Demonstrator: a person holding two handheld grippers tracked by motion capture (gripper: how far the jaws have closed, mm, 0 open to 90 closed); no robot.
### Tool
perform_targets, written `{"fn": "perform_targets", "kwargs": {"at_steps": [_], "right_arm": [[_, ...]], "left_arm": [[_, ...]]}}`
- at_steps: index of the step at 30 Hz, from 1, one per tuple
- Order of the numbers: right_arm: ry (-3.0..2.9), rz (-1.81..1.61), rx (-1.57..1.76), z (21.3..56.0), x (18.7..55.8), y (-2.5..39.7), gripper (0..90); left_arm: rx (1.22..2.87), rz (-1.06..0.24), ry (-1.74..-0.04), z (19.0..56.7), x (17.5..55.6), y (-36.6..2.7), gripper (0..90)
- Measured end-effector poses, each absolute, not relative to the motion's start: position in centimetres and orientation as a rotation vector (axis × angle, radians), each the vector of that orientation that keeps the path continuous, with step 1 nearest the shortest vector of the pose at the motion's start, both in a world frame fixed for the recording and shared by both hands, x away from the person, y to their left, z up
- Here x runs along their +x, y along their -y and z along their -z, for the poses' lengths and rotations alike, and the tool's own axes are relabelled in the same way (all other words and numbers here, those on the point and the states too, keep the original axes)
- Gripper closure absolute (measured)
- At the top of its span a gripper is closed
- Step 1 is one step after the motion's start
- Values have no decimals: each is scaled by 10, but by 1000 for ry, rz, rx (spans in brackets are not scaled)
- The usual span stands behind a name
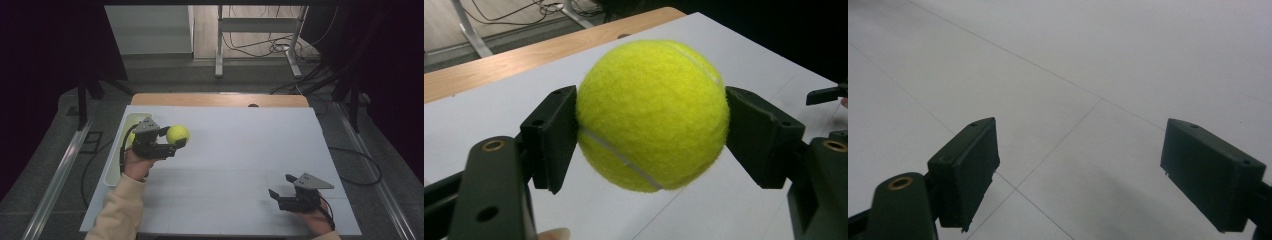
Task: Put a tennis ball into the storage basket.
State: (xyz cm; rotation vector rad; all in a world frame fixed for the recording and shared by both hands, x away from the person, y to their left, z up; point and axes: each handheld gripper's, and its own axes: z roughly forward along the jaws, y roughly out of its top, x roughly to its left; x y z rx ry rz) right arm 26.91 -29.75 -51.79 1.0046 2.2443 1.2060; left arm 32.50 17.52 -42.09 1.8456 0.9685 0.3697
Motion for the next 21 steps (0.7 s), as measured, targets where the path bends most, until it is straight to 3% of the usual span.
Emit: {"fn": "perform_targets", "kwargs": {"at_steps": [21], "right_arm": [[-2246, -1207, 1004, 518, 269, 297, 163]], "left_arm": [[1798, -416, -1036, 415, 323, -202, 264]]}}
